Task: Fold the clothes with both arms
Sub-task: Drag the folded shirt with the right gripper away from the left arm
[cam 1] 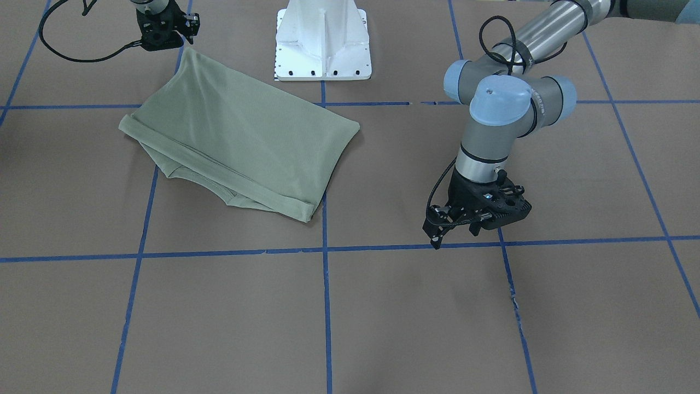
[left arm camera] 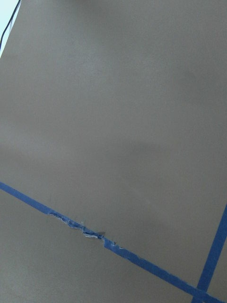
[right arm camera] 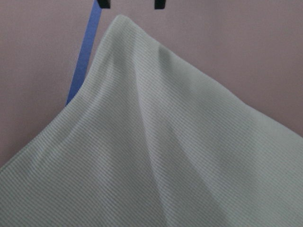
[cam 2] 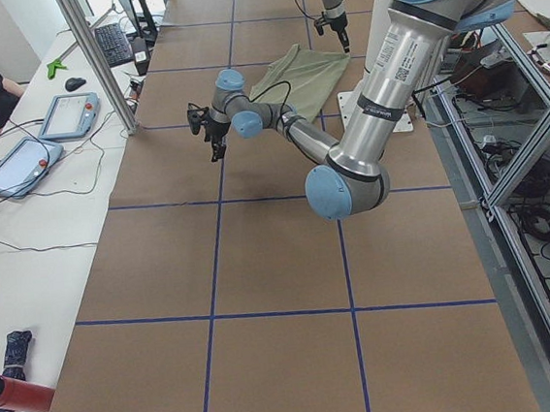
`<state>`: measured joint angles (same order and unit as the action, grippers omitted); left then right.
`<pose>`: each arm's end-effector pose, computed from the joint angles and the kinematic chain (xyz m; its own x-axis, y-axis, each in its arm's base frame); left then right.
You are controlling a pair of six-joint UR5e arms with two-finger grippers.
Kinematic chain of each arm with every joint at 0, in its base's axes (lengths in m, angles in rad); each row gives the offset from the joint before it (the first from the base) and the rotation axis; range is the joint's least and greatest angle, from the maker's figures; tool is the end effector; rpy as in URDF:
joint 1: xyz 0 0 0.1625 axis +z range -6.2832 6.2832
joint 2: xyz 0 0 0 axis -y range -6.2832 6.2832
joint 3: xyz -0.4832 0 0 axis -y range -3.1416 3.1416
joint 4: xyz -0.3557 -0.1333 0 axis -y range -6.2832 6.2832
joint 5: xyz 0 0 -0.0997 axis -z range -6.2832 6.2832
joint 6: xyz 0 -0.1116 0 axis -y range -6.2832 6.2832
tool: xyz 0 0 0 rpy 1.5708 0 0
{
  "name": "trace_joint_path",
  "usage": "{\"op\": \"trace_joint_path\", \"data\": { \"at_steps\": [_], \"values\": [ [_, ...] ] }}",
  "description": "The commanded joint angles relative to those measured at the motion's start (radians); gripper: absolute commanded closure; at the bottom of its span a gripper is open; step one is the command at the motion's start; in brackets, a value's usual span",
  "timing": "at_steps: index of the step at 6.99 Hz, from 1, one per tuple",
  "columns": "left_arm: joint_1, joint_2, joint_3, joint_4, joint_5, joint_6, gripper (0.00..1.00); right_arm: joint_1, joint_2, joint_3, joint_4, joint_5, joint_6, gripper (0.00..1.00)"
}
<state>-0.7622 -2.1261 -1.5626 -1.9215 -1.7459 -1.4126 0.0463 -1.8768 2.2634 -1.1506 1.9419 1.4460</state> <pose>0.4325 -0.5703 0.3786 0.5368 -0.2980 -0.7893 0.5031 0.8641 0.0160 -0.3233 -0.1079 0.4891 0.6585 -0.0856 0.7477 0.3028 0.9397 -0.1591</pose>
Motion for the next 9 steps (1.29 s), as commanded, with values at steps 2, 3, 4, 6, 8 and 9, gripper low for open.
{"op": "trace_joint_path", "data": {
  "at_steps": [2,3,4,6,8,9],
  "values": [
    [0.074,0.072,-0.144,-0.005,-0.122,-0.014,0.0,0.234,0.1,0.019,0.005,-0.001,0.001,0.0],
    [0.145,0.083,-0.183,-0.011,-0.126,-0.119,0.0,0.321,0.148,0.016,0.005,-0.007,-0.004,0.0],
    [0.235,0.083,-0.2,-0.071,-0.126,-0.241,0.0,0.38,0.197,0.013,0.005,-0.008,-0.004,0.0],
    [0.374,0.071,-0.194,-0.142,-0.118,-0.446,0.0,0.452,0.24,-0.001,-0.001,0.003,-0.004,0.0],
    [0.437,0.061,-0.179,-0.14,-0.11,-0.525,0.0,0.469,0.242,-0.01,-0.001,0.003,-0.004,0.0],
    [0.439,0.058,-0.159,-0.14,-0.106,-0.526,0.01,0.469,0.243,-0.013,-0.001,0.003,-0.004,0.0]
  ]
}}
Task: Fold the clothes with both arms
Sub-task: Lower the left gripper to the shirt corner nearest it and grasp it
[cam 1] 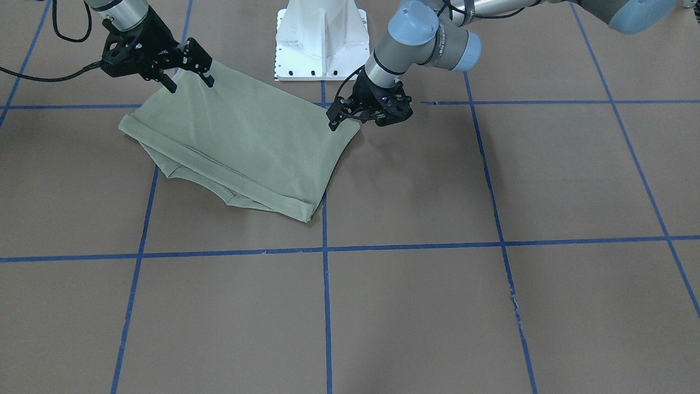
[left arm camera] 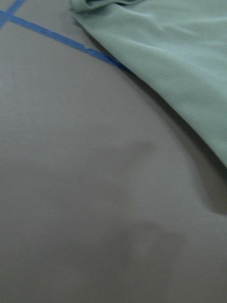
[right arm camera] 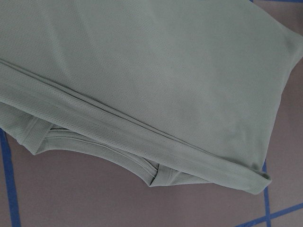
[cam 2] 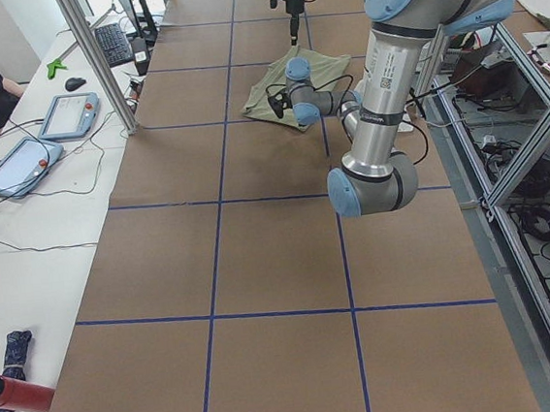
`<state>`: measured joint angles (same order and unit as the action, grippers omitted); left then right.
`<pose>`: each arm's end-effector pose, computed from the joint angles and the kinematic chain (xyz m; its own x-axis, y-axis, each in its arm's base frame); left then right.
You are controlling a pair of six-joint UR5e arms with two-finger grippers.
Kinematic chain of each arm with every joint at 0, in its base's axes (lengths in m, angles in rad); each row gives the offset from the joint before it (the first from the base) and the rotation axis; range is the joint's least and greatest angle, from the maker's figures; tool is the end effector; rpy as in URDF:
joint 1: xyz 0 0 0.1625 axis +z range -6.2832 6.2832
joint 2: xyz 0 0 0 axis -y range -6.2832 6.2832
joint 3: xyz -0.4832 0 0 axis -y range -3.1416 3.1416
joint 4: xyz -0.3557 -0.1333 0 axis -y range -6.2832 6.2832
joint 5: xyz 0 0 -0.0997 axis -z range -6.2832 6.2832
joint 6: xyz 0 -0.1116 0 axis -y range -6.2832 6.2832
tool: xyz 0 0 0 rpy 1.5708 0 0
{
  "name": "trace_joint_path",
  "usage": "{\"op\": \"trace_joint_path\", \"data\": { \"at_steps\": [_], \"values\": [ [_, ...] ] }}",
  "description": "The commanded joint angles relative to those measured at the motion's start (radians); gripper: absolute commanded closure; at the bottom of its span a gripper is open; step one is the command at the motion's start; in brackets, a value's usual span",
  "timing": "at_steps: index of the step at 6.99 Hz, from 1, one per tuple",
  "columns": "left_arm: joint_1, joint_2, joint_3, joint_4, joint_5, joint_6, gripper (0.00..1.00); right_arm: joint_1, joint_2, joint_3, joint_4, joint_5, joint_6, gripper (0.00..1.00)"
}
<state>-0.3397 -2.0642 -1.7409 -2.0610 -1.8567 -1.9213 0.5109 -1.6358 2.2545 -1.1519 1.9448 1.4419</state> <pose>0.5764 -0.3117 0.3212 0.3324 -0.4669 -0.8195 0.2031 0.8839 -0.4212 -0.3024 -0.2756 0.4053 0.4629 0.1223 0.8779 -0.1222 0.9898 -0.0735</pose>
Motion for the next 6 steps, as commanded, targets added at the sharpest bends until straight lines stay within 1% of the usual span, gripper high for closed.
{"op": "trace_joint_path", "data": {
  "at_steps": [1,3,4,5,6],
  "values": [
    [0.016,-0.011,0.049,-0.002,0.01,-0.018,0.01,0.003,0.004,-0.004,0.0,-0.001,0.0,0.0],
    [0.015,-0.019,0.058,0.001,0.022,-0.019,0.03,0.003,0.004,-0.004,0.0,-0.001,0.0,0.0],
    [0.016,-0.021,0.058,0.001,0.022,-0.031,0.1,0.005,0.004,-0.003,0.0,0.0,0.0,0.0],
    [0.016,-0.021,0.057,0.001,0.022,-0.031,0.26,0.005,0.004,-0.003,0.001,0.0,0.0,0.0],
    [0.016,-0.021,0.055,-0.001,0.021,-0.03,0.59,0.006,0.002,-0.004,0.0,0.0,0.0,0.0]
  ]
}}
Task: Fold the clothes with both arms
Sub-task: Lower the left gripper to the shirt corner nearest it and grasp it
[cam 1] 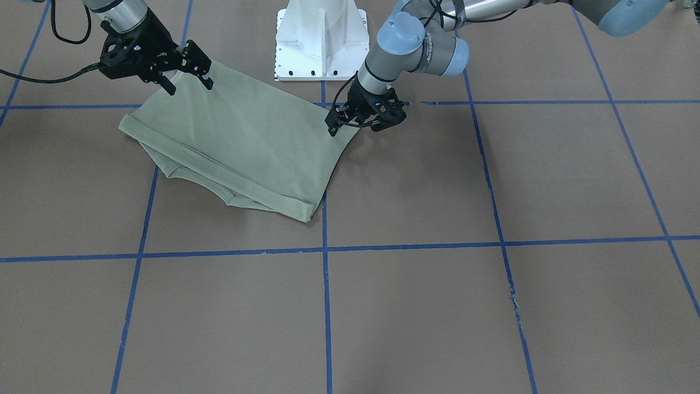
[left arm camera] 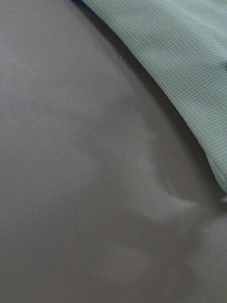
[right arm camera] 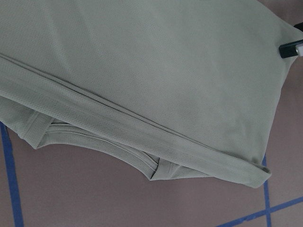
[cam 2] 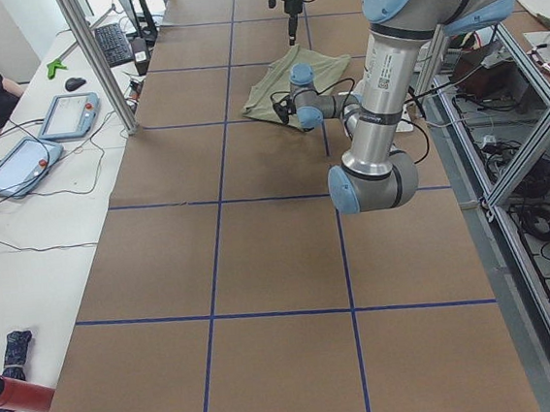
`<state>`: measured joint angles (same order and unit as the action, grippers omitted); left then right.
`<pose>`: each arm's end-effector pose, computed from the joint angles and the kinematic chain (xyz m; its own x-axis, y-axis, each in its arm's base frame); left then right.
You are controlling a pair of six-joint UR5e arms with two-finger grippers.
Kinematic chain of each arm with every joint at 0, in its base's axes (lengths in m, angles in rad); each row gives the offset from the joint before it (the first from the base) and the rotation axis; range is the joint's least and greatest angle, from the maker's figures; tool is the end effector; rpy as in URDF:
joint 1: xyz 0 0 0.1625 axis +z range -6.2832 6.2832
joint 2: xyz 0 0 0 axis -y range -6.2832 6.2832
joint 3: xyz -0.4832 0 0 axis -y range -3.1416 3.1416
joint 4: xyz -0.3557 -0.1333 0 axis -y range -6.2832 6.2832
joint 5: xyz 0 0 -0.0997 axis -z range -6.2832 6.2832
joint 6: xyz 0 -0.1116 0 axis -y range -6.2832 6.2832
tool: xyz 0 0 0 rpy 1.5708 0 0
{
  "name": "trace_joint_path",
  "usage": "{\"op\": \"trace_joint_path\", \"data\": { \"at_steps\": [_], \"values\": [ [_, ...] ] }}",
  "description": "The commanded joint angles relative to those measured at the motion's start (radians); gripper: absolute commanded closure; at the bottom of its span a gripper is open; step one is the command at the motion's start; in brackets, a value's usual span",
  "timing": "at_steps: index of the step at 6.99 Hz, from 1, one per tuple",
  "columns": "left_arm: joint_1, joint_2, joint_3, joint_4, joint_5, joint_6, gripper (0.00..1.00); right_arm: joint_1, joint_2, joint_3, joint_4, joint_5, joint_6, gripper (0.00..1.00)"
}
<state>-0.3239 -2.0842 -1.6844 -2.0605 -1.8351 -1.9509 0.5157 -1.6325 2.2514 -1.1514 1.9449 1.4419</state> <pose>0.5981 -0.3107 0.3324 0.3547 -0.4969 -0.7920 0.2329 0.8674 -0.4398 -0.3024 -0.2778 0.4053 0.4618 0.1242 0.8782 -0.1268 0.9892 -0.0732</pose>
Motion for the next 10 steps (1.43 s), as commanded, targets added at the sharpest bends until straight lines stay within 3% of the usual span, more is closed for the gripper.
{"op": "trace_joint_path", "data": {
  "at_steps": [1,2,5,8,10],
  "values": [
    [0.0,-0.002,-0.007,0.0,-0.001,-0.002,0.8,0.001,-0.001,0.0,-0.001,0.0,0.0,0.0],
    [-0.003,0.0,-0.014,0.002,-0.003,-0.002,0.98,0.003,0.0,0.0,-0.001,0.0,0.0,0.0],
    [-0.027,0.006,-0.026,0.005,-0.003,0.0,1.0,0.003,0.0,0.0,0.001,-0.001,0.0,0.0],
    [-0.153,-0.002,-0.002,0.037,0.004,0.02,1.0,0.023,-0.001,-0.001,0.001,0.0,0.0,0.0],
    [-0.26,-0.037,0.104,0.031,0.028,0.122,1.0,0.032,0.002,-0.007,0.001,0.0,-0.006,0.0]
  ]
}}
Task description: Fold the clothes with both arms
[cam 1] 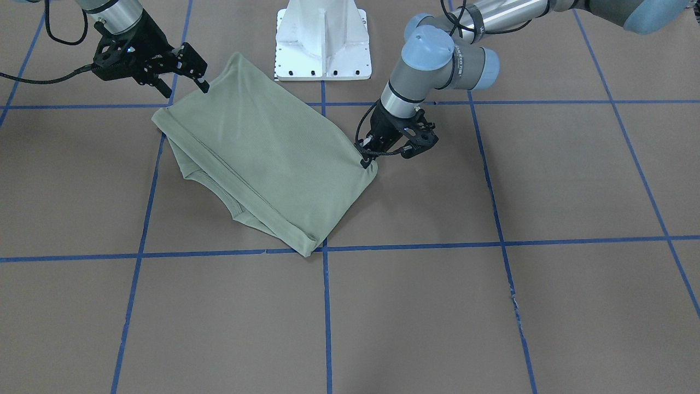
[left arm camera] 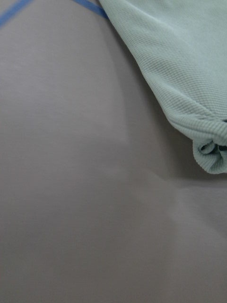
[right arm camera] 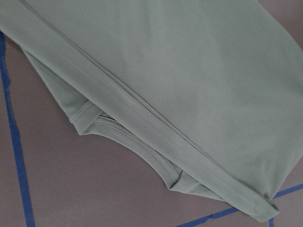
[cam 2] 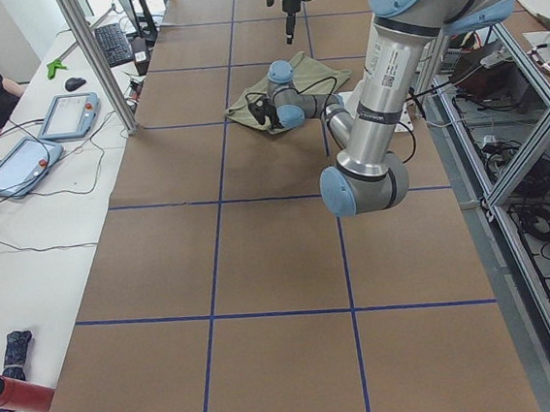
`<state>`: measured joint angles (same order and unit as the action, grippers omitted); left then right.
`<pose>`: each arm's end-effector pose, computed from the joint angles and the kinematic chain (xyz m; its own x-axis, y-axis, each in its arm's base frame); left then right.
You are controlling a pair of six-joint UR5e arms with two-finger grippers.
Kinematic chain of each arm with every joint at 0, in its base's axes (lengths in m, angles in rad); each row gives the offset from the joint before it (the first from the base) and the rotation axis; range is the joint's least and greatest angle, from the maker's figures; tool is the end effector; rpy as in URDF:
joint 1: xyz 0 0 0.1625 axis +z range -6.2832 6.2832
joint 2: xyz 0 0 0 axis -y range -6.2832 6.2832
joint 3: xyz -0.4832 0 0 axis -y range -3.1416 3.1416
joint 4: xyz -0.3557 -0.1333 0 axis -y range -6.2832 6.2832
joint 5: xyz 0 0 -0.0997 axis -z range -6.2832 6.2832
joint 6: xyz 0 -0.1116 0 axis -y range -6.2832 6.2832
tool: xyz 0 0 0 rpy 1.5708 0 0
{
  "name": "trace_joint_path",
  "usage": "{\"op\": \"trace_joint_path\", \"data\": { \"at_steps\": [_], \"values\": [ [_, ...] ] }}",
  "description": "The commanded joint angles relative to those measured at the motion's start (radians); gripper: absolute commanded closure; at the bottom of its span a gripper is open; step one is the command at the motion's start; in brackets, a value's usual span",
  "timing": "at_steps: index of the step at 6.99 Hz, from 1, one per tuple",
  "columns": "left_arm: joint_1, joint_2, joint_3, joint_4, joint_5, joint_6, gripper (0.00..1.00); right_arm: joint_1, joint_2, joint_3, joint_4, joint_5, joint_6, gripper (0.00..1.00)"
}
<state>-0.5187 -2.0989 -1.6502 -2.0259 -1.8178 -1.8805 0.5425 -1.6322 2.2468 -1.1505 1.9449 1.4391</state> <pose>0.5368 -0.4285 0.3424 0.3125 -0.5187 -0.7958 0.4100 0.8294 -0.3796 -0.2958 -0.2864 0.4070 0.4613 0.1354 0.8769 -0.1522 0.9857 -0.0721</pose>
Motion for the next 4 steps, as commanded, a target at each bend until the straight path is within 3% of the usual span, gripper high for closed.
{"op": "trace_joint_path", "data": {
  "at_steps": [1,4],
  "values": [
    [-0.117,-0.059,0.158,-0.01,0.011,0.111,1.0,0.008,0.002,-0.003,0.0,0.0,-0.003,0.0],
    [-0.188,-0.174,0.334,-0.083,0.055,0.162,1.0,0.008,0.005,-0.003,0.002,0.0,-0.003,0.0]
  ]
}}
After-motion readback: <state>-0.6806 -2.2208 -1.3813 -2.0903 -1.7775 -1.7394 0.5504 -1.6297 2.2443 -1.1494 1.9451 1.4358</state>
